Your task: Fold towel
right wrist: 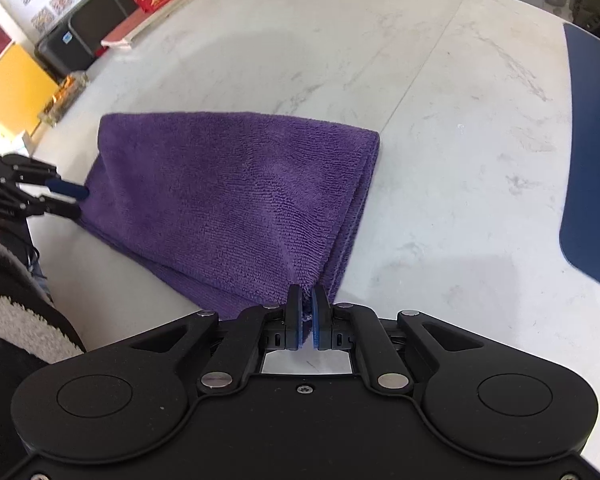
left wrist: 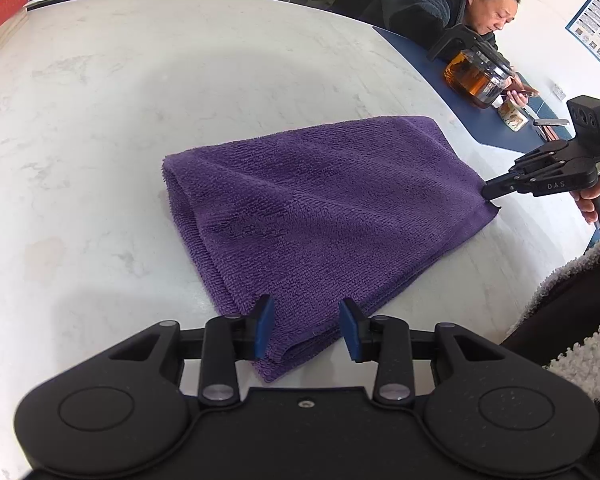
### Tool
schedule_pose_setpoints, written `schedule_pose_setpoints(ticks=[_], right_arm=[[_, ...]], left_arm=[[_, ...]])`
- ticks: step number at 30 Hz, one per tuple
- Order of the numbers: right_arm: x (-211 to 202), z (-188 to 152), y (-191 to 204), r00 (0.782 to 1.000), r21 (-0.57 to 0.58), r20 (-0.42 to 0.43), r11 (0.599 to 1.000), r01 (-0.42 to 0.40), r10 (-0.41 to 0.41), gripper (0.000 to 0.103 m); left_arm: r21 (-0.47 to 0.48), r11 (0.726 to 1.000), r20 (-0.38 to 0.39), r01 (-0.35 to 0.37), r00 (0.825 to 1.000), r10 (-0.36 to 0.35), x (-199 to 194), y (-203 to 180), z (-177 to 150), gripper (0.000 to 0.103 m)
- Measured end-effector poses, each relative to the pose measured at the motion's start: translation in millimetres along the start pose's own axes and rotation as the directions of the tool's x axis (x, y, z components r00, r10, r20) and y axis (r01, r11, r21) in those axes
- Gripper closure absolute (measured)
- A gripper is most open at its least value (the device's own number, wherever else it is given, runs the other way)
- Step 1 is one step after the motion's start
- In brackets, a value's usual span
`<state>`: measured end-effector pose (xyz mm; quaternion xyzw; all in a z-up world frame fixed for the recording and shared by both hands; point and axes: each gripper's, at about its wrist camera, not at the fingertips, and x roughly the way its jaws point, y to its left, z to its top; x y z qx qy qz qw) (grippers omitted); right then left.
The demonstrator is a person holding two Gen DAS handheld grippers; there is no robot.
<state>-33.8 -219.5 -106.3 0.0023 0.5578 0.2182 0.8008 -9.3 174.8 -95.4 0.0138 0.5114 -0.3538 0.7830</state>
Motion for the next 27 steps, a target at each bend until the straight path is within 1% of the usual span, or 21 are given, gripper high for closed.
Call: schedule_pose_setpoints(ticks=[5,7,9,11,14,15,16,17,20,21,23,24,25,26,27], right_arm=[[3,-3,11,0.999,-0.078,-0.026,0.996,0.043,-0.045,0.098],[3,-4,16,0.997,-0.110,-0.029,0.991,0.070,-0.074,0.095],[0,-4,16,0.995,-0.128,-0.031,0.988,0.090,-0.094,0.094],[-10,-2,17,0.992,-0.135,-0.005,0.983,0.122,-0.124,0.091],[-25,7,19,0.989,-0.137,0.051,0.980,0.148,-0.142,0.090],[-30,11,20,0.986,-0.137,0.073,0.978,0.156,-0.147,0.087],[-35,18,25,0.986,-0.154,0.098,0.977,0.147,-0.132,0.083],[-36,22,29,0.986,-0.166,0.109,0.976,0.141,-0.124,0.082],[-33,41,52,0.988,-0.246,0.137,0.964,0.101,-0.068,0.082],[-28,49,63,0.989,-0.279,0.141,0.957,0.077,-0.038,0.082],[-19,65,85,0.989,-0.343,0.147,0.939,0.026,0.027,0.082],[-12,74,100,0.988,-0.380,0.143,0.925,-0.007,0.066,0.079],[-8,79,109,0.987,-0.402,0.140,0.916,-0.021,0.084,0.075],[-1,87,125,0.984,-0.450,0.136,0.892,-0.044,0.118,0.074],[4,91,133,0.982,-0.473,0.130,0.879,-0.059,0.135,0.074]], left_arm=[[0.005,1.000,0.003,0.002,1.000,-0.002,0,0,0,0.068],[0.007,1.000,0.004,0.000,1.000,0.000,0,-1,0,0.068],[0.009,1.000,0.003,-0.002,1.000,0.002,0,-1,0,0.068],[0.015,1.000,0.000,-0.009,1.000,0.009,-1,-3,-1,0.068],[0.027,0.999,0.000,-0.020,1.000,0.020,-2,-7,-4,0.068],[0.029,0.999,0.002,-0.023,1.000,0.023,-2,-8,-6,0.068],[0.026,0.999,0.006,-0.025,1.000,0.025,-3,-8,-7,0.068],[0.023,0.999,0.011,-0.027,1.000,0.026,-4,-9,-9,0.068],[0.009,0.999,0.025,-0.032,0.999,0.032,-7,-9,-16,0.068],[0.002,0.999,0.030,-0.035,0.999,0.035,-8,-10,-18,0.068],[-0.014,0.999,0.047,-0.044,0.998,0.045,-13,-11,-22,0.068],[-0.020,0.999,0.055,-0.049,0.997,0.050,-16,-11,-24,0.068],[-0.031,0.998,0.067,-0.057,0.996,0.059,-19,-11,-27,0.068],[-0.043,0.997,0.077,-0.065,0.995,0.068,-22,-11,-30,0.068],[-0.055,0.996,0.084,-0.071,0.994,0.076,-24,-11,-32,0.068]])
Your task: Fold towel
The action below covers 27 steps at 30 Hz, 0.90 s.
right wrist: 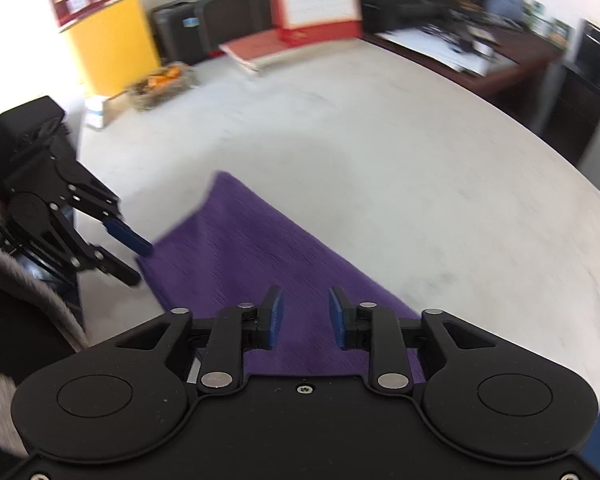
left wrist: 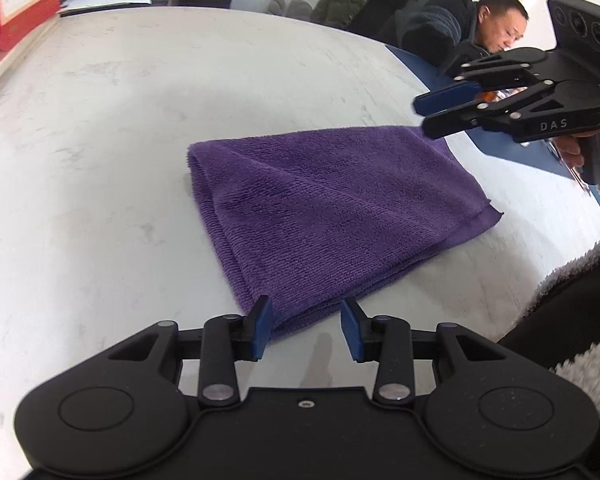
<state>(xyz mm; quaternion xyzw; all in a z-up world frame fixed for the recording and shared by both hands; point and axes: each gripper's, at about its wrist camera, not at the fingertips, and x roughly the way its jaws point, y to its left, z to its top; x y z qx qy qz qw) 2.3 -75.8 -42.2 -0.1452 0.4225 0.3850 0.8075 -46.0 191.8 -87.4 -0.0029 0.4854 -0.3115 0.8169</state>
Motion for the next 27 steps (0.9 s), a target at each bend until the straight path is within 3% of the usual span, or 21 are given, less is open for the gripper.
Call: schedule_pose_setpoints(ticks=[5,9,19,27], right_arm=[[39,23,22,0.996,-0.083,-0.034,0.993,-0.088,0.085,0.074],[54,25,26,0.992,-0.081,-0.061,0.990,-0.116,0.111,0.074],[64,19,18,0.987,-0.011,-0.070,0.990,-0.143,0.142,0.074],[69,14,9,0.986,0.018,-0.072,0.988,-0.152,0.153,0.074]], left_arm=[[-0.060,0.998,0.039,-0.022,0.999,0.024,-4,0,-4,0.067],[-0.132,0.991,0.059,-0.011,0.998,0.019,-3,3,0,0.064],[-0.273,0.961,-0.029,-0.049,0.999,0.043,13,19,13,0.063],[-0.268,0.960,-0.045,-0.079,0.997,0.069,8,14,24,0.065]])
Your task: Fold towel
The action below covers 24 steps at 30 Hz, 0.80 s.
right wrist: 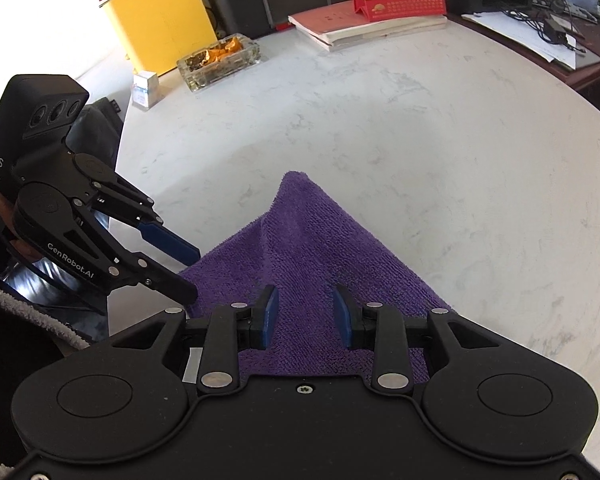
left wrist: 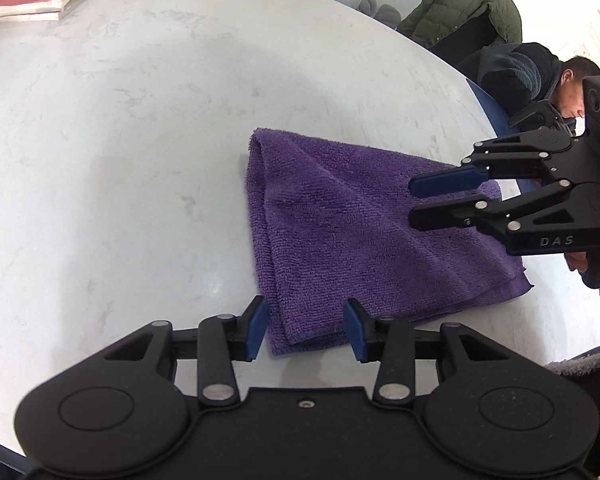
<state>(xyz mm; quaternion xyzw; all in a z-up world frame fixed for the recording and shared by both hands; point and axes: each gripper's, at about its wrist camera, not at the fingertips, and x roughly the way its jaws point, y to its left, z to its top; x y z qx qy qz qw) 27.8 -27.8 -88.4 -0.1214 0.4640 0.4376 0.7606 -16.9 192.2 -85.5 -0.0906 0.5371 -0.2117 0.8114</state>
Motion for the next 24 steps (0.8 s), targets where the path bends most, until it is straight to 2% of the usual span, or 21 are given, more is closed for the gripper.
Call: schedule_pose_setpoints(ticks=[9,16,17,19,22,24], right_arm=[[6,-3,-5,1.000,0.011,-0.011,1.000,-0.012,0.012,0.074],[8,-7,-8,1.000,0.027,-0.008,0.999,-0.024,0.024,0.074],[9,-8,-8,1.000,0.029,-0.010,0.999,-0.024,0.024,0.074],[11,-10,-9,1.000,0.034,-0.008,0.999,-0.025,0.025,0.074],[10,-11,-10,1.000,0.039,-0.002,0.999,-0.027,0.027,0.074],[9,-11,-10,1.000,0.038,-0.001,0.999,-0.024,0.024,0.074]], left_arm=[[0.023,1.000,-0.037,-0.009,0.999,0.010,10,-7,1,0.065],[0.001,0.999,-0.051,-0.032,0.998,0.032,12,-9,1,0.066],[-0.002,0.999,-0.052,-0.043,0.998,0.043,12,-9,1,0.069],[-0.008,0.998,-0.053,-0.064,0.997,0.064,12,-7,1,0.085],[-0.027,0.996,-0.052,-0.079,0.996,0.078,11,-2,1,0.096],[-0.017,0.997,-0.049,-0.078,0.996,0.077,8,-3,-2,0.098]])
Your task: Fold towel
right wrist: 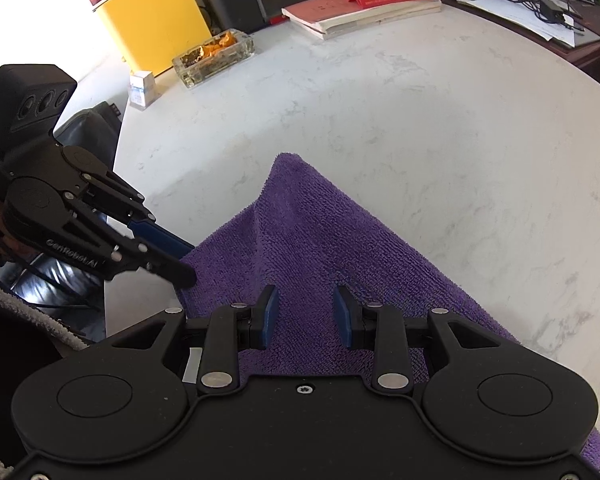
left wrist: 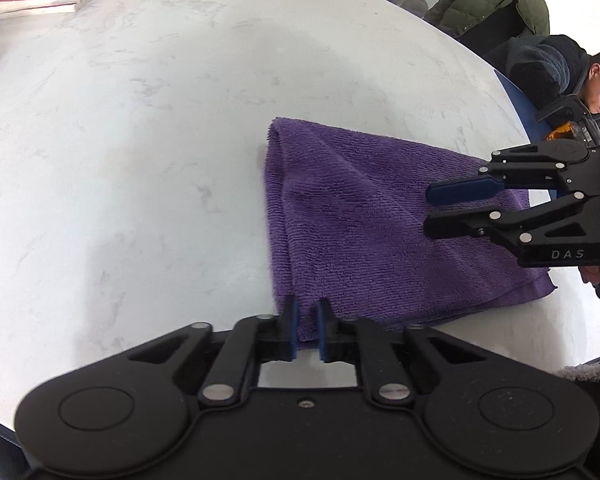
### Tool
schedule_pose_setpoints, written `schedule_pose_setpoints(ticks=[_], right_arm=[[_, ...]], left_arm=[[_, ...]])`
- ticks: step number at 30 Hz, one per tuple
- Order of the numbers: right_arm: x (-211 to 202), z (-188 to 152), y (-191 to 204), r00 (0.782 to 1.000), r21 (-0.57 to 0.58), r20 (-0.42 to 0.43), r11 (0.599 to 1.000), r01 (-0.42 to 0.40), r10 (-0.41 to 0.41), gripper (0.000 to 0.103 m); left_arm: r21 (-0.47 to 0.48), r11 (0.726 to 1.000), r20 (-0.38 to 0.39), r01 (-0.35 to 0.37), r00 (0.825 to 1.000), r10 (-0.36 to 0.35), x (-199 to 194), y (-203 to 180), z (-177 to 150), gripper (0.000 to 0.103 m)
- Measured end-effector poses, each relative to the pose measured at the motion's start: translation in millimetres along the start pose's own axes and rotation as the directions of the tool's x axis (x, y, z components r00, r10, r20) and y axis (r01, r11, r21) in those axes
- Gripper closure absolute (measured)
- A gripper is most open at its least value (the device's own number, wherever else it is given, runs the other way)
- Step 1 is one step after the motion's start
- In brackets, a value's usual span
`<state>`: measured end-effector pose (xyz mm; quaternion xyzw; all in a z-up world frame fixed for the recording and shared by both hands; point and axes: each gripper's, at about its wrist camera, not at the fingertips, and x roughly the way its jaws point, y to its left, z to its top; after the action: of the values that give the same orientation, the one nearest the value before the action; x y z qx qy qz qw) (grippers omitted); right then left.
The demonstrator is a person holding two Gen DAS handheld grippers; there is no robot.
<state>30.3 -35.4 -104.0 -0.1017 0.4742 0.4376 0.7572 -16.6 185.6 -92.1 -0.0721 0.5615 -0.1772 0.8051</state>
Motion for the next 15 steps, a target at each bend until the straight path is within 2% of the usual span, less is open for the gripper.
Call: schedule_pose_setpoints(ticks=[5,9,13,15], right_arm=[[-4,6,1,1.000,-0.027,0.012,1.000,0.012,-0.012,0.074],[-3,24,12,0.999,-0.148,0.044,0.989,0.027,-0.021,0.074],[12,42,34,0.996,-0.328,0.064,0.942,0.073,-0.055,0.074],[28,50,45,0.993,-0.421,0.068,0.900,0.113,-0.092,0.074]], left_arm=[[0.010,1.000,0.003,0.012,1.000,-0.012,-4,-2,-9,0.099],[0.005,1.000,0.010,0.005,1.000,-0.005,-5,-1,-13,0.099],[0.010,1.000,0.021,0.002,1.000,-0.003,-6,-1,-17,0.099],[0.014,1.000,0.025,0.003,1.000,-0.003,-6,-2,-18,0.099]])
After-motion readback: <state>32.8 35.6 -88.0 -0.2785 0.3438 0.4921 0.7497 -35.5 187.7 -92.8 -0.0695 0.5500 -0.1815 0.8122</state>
